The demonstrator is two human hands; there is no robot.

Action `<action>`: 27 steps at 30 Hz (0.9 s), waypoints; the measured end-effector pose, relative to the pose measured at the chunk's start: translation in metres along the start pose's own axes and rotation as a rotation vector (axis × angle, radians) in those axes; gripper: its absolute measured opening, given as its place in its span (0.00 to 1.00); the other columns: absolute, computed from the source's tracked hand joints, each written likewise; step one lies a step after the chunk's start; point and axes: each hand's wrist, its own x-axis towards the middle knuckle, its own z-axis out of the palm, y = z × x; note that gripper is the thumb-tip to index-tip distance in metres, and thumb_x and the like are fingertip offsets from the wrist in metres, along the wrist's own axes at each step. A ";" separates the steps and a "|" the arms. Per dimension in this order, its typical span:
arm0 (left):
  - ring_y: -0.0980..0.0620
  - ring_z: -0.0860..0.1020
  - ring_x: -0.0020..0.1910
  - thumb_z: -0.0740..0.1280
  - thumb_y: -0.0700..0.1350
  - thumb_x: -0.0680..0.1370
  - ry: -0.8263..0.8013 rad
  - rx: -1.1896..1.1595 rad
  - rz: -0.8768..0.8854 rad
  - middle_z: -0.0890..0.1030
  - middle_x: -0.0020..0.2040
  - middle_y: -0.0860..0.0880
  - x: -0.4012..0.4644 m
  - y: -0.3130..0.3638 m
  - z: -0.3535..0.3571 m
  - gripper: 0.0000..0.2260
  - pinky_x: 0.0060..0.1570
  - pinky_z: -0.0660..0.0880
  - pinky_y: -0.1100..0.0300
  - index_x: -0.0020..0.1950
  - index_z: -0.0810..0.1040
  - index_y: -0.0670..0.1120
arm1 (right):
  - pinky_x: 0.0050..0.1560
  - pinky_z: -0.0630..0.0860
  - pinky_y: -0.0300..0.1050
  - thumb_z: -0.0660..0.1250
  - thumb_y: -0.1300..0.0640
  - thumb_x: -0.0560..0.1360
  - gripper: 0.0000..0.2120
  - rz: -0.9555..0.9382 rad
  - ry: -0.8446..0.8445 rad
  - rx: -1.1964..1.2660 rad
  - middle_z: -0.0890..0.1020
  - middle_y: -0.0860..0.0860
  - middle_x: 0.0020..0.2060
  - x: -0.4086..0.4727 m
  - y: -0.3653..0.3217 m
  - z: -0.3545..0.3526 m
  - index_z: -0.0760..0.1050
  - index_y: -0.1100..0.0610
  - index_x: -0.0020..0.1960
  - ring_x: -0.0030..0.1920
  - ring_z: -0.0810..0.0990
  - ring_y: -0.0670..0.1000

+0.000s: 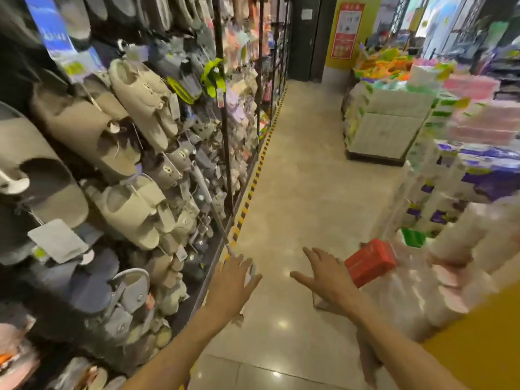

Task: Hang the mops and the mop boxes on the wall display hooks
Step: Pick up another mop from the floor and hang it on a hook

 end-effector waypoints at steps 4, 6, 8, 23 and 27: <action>0.48 0.67 0.78 0.46 0.70 0.83 0.048 0.002 -0.110 0.72 0.76 0.52 0.069 -0.025 -0.002 0.31 0.76 0.65 0.45 0.77 0.69 0.54 | 0.81 0.59 0.60 0.55 0.25 0.79 0.43 -0.105 -0.024 -0.042 0.62 0.53 0.83 0.092 -0.013 -0.022 0.53 0.47 0.86 0.83 0.60 0.56; 0.48 0.67 0.78 0.43 0.71 0.82 0.052 -0.007 -0.165 0.72 0.77 0.52 0.105 -0.040 0.002 0.34 0.76 0.64 0.44 0.77 0.69 0.55 | 0.81 0.59 0.60 0.55 0.25 0.79 0.43 -0.148 -0.032 -0.064 0.62 0.53 0.83 0.138 -0.021 -0.028 0.53 0.47 0.86 0.83 0.61 0.56; 0.49 0.64 0.81 0.49 0.68 0.84 0.069 -0.049 -0.222 0.70 0.79 0.52 0.139 -0.057 0.006 0.30 0.80 0.60 0.44 0.80 0.68 0.54 | 0.81 0.59 0.60 0.55 0.25 0.79 0.43 -0.190 -0.041 -0.081 0.62 0.53 0.83 0.184 -0.029 -0.031 0.53 0.47 0.86 0.83 0.60 0.56; 0.51 0.74 0.71 0.60 0.65 0.83 0.177 -0.352 -0.600 0.77 0.70 0.54 0.352 -0.177 -0.003 0.24 0.70 0.70 0.54 0.74 0.72 0.54 | 0.80 0.63 0.56 0.32 0.16 0.60 0.61 -0.499 -0.127 -0.152 0.64 0.52 0.82 0.486 -0.109 -0.060 0.54 0.47 0.85 0.82 0.63 0.55; 0.51 0.72 0.74 0.66 0.61 0.82 0.186 -0.486 -0.758 0.74 0.73 0.54 0.383 -0.190 0.009 0.26 0.72 0.68 0.55 0.77 0.69 0.53 | 0.80 0.62 0.55 0.39 0.17 0.67 0.55 -0.665 -0.204 -0.205 0.65 0.52 0.82 0.544 -0.145 -0.049 0.53 0.46 0.85 0.81 0.63 0.56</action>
